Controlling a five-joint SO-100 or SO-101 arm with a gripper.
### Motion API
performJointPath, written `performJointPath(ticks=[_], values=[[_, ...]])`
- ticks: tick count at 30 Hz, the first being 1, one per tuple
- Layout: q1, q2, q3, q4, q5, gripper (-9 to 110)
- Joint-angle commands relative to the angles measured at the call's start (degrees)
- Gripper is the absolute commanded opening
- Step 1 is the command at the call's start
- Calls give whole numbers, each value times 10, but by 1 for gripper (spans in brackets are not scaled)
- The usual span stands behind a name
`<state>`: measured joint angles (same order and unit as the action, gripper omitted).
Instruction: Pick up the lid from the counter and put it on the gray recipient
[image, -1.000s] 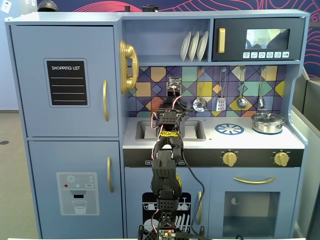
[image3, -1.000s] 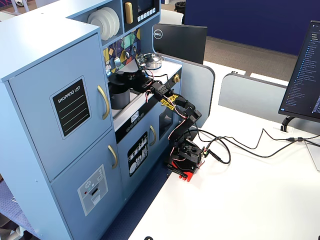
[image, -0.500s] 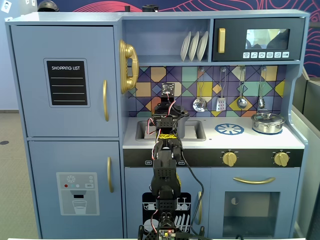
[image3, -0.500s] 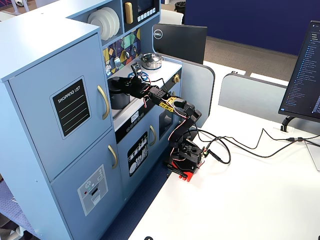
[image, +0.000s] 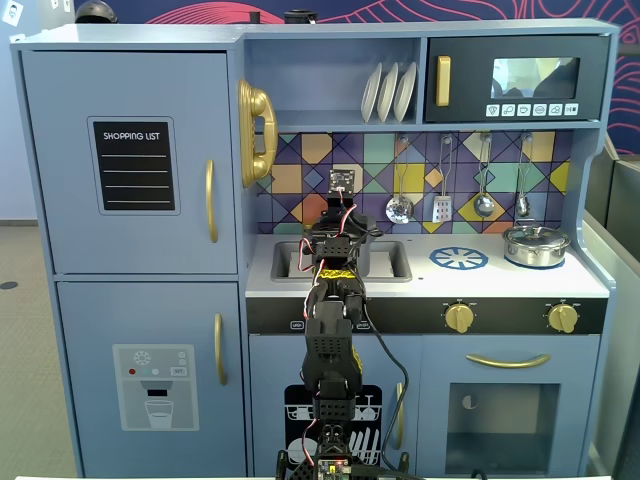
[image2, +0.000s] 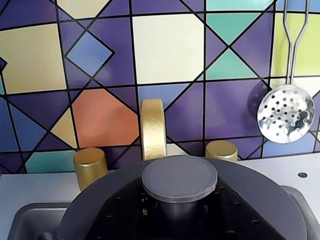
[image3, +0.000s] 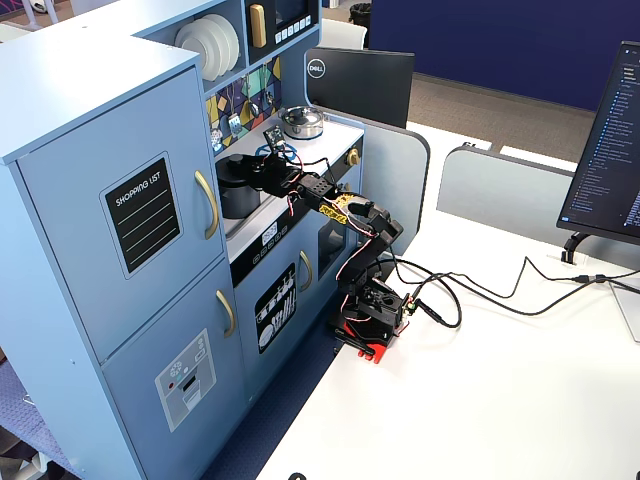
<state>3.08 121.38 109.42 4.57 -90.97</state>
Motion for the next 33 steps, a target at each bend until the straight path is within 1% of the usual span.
performJointPath(ticks=[1,21,33], values=[[13,8,-9,-24,4,0],[5,-18,19,-56,15,0],[-25,7,1,-11,33,0]])
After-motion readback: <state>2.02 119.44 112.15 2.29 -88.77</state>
